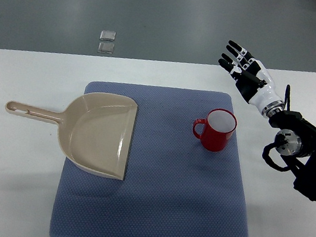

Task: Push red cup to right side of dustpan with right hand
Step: 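Lower the right hand toward the red mug's far side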

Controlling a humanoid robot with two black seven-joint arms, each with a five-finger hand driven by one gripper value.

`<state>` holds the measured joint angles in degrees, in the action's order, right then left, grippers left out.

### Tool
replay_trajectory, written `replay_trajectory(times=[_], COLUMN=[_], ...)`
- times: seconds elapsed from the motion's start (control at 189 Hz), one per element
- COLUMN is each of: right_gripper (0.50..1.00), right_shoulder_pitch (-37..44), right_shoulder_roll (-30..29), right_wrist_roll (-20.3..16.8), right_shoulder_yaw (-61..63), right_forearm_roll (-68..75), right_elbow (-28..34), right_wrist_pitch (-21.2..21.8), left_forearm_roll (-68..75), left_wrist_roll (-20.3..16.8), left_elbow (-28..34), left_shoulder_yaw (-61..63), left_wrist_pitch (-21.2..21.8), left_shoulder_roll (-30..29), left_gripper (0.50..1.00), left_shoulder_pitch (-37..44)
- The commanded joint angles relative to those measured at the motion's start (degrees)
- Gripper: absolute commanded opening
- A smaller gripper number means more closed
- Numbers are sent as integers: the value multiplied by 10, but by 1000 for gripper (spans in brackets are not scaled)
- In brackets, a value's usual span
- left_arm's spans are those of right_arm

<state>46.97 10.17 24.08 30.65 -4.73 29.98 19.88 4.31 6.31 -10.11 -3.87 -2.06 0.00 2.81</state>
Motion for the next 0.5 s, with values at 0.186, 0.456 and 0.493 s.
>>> replay_trajectory(times=[0.186, 0.456, 0.493], right_gripper=[936, 936, 936], right_shoulder_pitch=[-1, -21, -29], right_shoulder_roll=[1, 20, 34], right_wrist_roll=[0, 1, 1], right_shoulder_yaw=[0, -1, -1], right_forearm_roll=[-5, -37, -46], right_elbow=[2, 18, 29], right_wrist_pitch=[4, 53, 61], left_forearm_roll=[0, 0, 0], left_wrist_roll=[1, 1, 2], left_elbow=[-1, 0, 0], left_shoulder_yaw=[-2, -1, -1], left_wrist_pitch=[-5, -3, -3], left_shoulder_roll=[0, 0, 0], left_gripper=[1000, 1000, 1000], left_shoulder_pitch=[0, 0, 0])
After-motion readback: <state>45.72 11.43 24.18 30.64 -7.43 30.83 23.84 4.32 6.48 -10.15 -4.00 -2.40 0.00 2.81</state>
